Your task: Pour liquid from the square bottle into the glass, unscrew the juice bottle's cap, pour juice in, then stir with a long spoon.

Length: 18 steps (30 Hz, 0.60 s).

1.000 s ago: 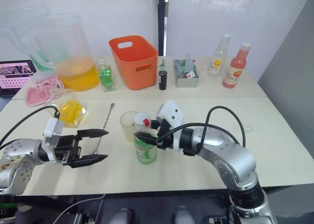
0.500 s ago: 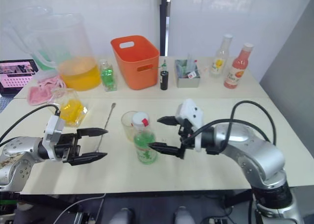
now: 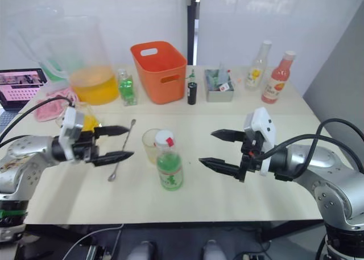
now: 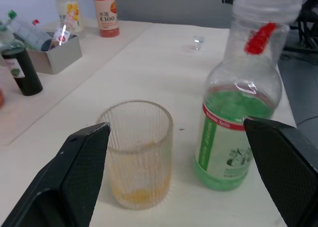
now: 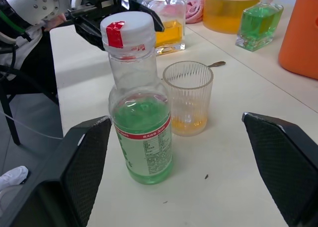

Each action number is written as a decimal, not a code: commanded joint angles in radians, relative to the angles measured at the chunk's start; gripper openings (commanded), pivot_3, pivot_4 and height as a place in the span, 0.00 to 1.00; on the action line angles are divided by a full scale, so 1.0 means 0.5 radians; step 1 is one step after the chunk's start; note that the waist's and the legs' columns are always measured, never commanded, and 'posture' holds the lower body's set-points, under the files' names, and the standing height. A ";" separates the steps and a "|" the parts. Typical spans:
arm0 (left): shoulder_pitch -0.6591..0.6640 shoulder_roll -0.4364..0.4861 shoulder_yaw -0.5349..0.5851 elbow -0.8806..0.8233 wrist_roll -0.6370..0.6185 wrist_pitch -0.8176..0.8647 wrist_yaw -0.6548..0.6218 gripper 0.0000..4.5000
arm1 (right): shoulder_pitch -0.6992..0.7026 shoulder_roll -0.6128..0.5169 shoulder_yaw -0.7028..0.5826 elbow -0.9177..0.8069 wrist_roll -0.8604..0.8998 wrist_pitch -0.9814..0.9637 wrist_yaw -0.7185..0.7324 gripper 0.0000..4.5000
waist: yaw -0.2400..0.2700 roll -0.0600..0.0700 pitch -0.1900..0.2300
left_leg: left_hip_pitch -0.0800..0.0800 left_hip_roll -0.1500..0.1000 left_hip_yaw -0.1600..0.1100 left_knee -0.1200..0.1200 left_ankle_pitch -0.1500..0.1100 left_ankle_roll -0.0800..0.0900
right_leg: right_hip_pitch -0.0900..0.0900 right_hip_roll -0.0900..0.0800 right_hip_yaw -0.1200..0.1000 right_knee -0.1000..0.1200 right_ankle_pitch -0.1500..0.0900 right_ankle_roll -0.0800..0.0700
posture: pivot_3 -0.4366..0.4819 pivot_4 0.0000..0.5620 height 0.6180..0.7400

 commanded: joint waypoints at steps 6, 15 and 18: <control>-0.215 0.033 -0.135 0.013 -0.132 0.195 -0.277 1.00 | 0.068 -0.020 -0.106 -0.111 0.038 -0.099 -0.123 0.99 | -0.005 0.000 0.000 | 0.000 -0.001 -0.001 0.000 0.000 0.000 | 0.001 0.000 0.000 -0.001 0.000 0.001 | 0.48 0.27 0.70; -0.293 -0.053 -0.249 -0.026 -0.164 0.261 -0.373 1.00 | 0.162 -0.021 -0.132 -0.188 0.027 -0.132 -0.232 0.99 | -0.002 0.000 0.000 | 0.000 -0.001 -0.002 0.001 0.000 0.000 | 0.002 0.000 0.000 -0.001 0.000 0.001 | 0.48 0.27 0.70; -0.293 -0.157 -0.276 -0.126 -0.193 0.301 -0.270 1.00 | 0.199 -0.006 -0.161 -0.229 0.083 -0.120 -0.270 0.99 | 0.000 0.000 0.000 | -0.001 -0.001 -0.002 0.005 0.000 0.000 | 0.004 0.000 0.000 -0.001 0.001 0.002 | 0.48 0.27 0.70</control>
